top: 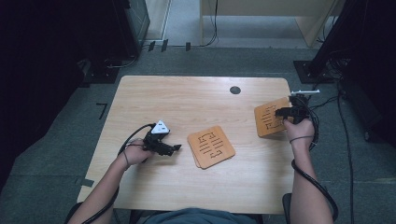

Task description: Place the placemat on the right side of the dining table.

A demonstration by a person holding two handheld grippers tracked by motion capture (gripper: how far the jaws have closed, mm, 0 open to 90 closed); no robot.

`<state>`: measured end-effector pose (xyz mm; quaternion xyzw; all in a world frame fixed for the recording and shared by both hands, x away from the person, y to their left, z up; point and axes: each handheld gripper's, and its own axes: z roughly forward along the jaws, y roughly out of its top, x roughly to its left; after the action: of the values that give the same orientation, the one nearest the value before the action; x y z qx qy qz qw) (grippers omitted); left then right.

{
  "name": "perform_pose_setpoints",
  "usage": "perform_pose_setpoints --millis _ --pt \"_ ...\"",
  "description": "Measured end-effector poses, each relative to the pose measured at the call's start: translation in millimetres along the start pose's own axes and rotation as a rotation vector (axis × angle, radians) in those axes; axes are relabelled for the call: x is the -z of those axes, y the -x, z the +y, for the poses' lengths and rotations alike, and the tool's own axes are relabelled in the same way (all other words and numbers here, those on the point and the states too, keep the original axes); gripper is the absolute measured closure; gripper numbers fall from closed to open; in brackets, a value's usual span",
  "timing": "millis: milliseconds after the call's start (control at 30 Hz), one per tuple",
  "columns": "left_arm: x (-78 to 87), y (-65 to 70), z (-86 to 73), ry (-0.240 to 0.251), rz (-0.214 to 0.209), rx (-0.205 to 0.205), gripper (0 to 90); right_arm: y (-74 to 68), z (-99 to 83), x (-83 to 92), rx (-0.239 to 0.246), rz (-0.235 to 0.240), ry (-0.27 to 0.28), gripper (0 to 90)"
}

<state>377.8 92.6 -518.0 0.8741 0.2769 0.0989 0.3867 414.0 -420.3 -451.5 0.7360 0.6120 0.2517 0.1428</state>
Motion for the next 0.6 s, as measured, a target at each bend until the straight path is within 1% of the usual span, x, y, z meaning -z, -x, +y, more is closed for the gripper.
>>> perform_pose_setpoints --millis 167,300,600 --pt "-0.1 -0.2 0.1 0.0 -0.001 -0.001 12.2 0.5 0.0 -3.6 -0.002 0.006 -0.003 47.0" --pt "-0.2 -0.2 0.2 0.0 -0.001 -0.001 12.2 1.9 -0.4 -9.2 -0.017 0.025 -0.014 44.5" --pt "-0.4 -0.2 0.5 -0.001 0.0 -0.002 12.2 5.1 -3.0 -17.6 -0.008 0.035 -0.023 37.2"
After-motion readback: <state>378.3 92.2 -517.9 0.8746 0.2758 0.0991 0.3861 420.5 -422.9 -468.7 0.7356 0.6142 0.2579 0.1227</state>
